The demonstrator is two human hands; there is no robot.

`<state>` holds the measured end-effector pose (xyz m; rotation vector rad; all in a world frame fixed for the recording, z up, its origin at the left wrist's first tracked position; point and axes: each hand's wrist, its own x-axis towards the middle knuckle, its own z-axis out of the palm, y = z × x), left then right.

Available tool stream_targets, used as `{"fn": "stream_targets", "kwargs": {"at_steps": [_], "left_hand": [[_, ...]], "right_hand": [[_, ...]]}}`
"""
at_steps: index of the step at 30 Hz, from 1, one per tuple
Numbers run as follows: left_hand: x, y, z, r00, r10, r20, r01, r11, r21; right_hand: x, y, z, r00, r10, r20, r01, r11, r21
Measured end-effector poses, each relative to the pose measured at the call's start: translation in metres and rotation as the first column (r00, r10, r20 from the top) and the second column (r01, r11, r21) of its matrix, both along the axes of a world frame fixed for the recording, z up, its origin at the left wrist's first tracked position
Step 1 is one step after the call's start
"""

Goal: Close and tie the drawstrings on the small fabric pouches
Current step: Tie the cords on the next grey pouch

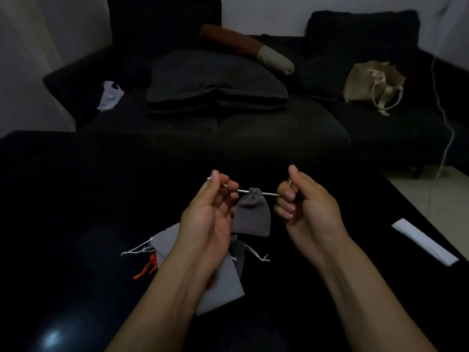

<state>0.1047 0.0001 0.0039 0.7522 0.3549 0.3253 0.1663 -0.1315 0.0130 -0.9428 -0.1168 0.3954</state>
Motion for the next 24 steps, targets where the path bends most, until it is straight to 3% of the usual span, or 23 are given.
{"fn": "stream_targets", "kwargs": {"at_steps": [7,12,19,24], "left_hand": [[-0.004,-0.006,0.004,0.999,-0.001,0.035,-0.005,0.986,0.166],[-0.009,-0.002,0.0,0.999,-0.007,0.032,-0.01,0.876,0.483],[-0.005,-0.002,-0.005,0.998,-0.041,-0.044,0.056,0.913,0.405],[-0.007,0.0,-0.006,0.992,-0.097,-0.078,0.122,0.882,0.455]], "right_hand": [[0.005,-0.009,0.007,0.998,-0.046,0.039,0.045,0.998,0.034],[-0.002,-0.008,0.003,0.971,0.145,0.188,-0.115,0.98,-0.16],[-0.007,-0.003,0.0,0.95,0.182,0.253,-0.12,0.963,-0.239],[-0.008,-0.004,-0.001,0.942,0.167,0.292,-0.078,0.953,-0.294]]}}
